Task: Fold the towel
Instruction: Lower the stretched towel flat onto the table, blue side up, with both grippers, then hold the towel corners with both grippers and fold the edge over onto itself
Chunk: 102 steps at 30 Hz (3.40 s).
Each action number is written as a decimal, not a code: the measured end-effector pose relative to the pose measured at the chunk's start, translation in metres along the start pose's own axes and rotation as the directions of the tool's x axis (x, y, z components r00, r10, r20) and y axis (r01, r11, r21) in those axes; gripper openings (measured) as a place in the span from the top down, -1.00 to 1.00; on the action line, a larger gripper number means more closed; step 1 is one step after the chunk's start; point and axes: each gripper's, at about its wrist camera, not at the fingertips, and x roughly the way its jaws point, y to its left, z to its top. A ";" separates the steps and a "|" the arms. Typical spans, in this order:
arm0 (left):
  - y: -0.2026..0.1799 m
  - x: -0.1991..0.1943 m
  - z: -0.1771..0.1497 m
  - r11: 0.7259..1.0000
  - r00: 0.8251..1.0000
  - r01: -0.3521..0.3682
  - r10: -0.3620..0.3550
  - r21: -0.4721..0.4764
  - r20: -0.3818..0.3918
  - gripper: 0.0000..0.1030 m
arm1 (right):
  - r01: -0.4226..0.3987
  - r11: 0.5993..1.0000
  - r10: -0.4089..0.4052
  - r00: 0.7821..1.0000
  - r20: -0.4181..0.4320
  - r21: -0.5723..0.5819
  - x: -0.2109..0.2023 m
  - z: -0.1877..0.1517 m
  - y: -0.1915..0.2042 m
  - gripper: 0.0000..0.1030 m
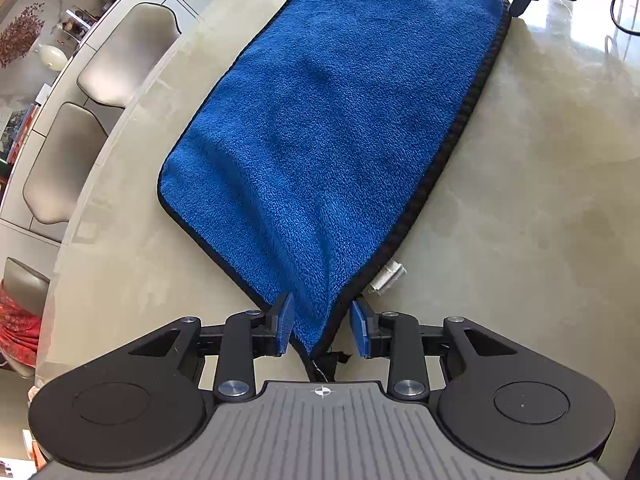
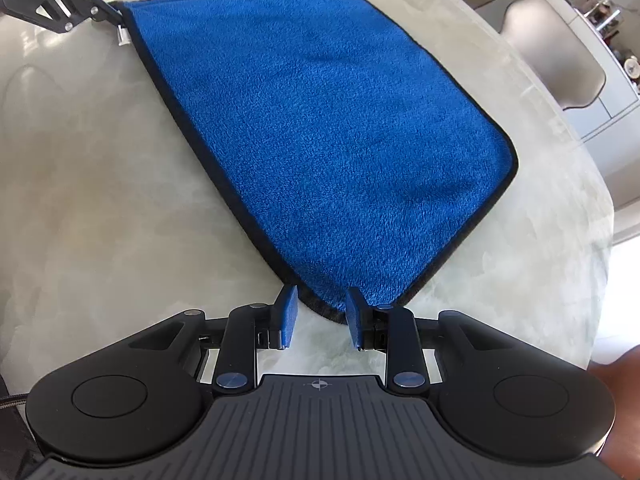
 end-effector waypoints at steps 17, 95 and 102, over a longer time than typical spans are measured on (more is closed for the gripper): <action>0.021 -0.001 0.010 0.994 0.998 0.063 -0.063 -0.085 0.009 0.73 | -0.017 0.999 0.015 0.999 0.030 0.051 -0.011 0.004 -0.021 0.98; 0.169 0.120 0.108 0.998 0.999 -0.032 0.033 0.050 -0.032 0.83 | 0.139 0.990 -0.139 0.989 0.054 0.003 0.080 0.114 -0.166 0.89; 0.172 0.129 0.109 0.999 0.999 -0.018 0.020 0.051 -0.039 0.80 | 0.124 0.992 -0.125 0.991 0.036 0.019 0.091 0.114 -0.170 0.89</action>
